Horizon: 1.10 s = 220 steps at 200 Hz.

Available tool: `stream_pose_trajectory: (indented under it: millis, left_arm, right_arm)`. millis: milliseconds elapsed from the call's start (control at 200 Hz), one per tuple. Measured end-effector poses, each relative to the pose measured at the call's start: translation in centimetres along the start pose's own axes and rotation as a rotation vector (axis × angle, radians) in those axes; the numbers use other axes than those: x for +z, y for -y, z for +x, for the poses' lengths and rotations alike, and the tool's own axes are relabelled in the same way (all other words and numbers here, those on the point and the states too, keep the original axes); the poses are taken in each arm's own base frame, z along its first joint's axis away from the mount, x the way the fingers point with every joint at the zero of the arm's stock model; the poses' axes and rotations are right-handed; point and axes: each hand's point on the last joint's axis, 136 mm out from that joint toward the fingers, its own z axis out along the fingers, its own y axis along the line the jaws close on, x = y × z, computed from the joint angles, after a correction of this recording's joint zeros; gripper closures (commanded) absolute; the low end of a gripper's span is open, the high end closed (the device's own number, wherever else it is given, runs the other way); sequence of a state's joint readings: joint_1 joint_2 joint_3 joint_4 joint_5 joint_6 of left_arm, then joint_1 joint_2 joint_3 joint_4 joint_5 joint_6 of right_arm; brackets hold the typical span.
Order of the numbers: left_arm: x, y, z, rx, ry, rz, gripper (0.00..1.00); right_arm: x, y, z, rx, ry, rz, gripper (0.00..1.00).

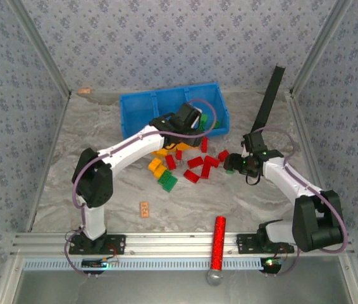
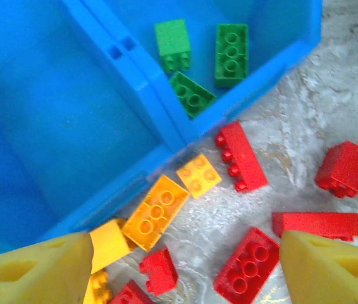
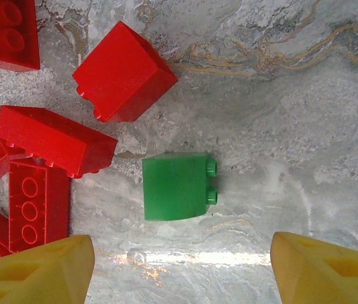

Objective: Sort the legos into containers by color
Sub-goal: Pick up the lego from the center of the table.

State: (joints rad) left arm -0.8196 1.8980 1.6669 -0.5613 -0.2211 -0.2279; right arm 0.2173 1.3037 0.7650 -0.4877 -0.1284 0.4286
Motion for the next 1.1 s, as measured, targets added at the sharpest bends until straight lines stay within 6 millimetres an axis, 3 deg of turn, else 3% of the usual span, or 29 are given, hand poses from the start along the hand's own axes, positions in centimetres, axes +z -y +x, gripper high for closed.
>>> stream_pose_trajectory:
  millis: [115,320,430,825,1099]
  left_arm:
    - [0.6,0.7,2.0,0.025,-0.057,0.032,0.17]
    - [2.1,3.3,9.9,0.117,-0.24,0.104,0.13]
    - [2.1,4.7,12.4,0.159,-0.292,0.146,0.11]
    - [2.6,7.6,15.0,0.212,-0.354,0.261,0.09]
    - [4.1,7.8,16.7,0.224,-0.402,0.248,0.1]
  right_arm:
    - [0.0,0.0,0.0,-0.002,0.0,0.001,0.24]
    - [0.0,0.1,-0.1,-0.006,0.001,0.001,0.22]
    - [-0.1,0.1,-0.3,-0.005,0.005,0.001,0.22]
    - [0.0,0.4,-0.2,-0.005,-0.003,0.008,0.22]
    - [0.1,0.5,-0.2,-0.003,-0.006,0.011,0.22]
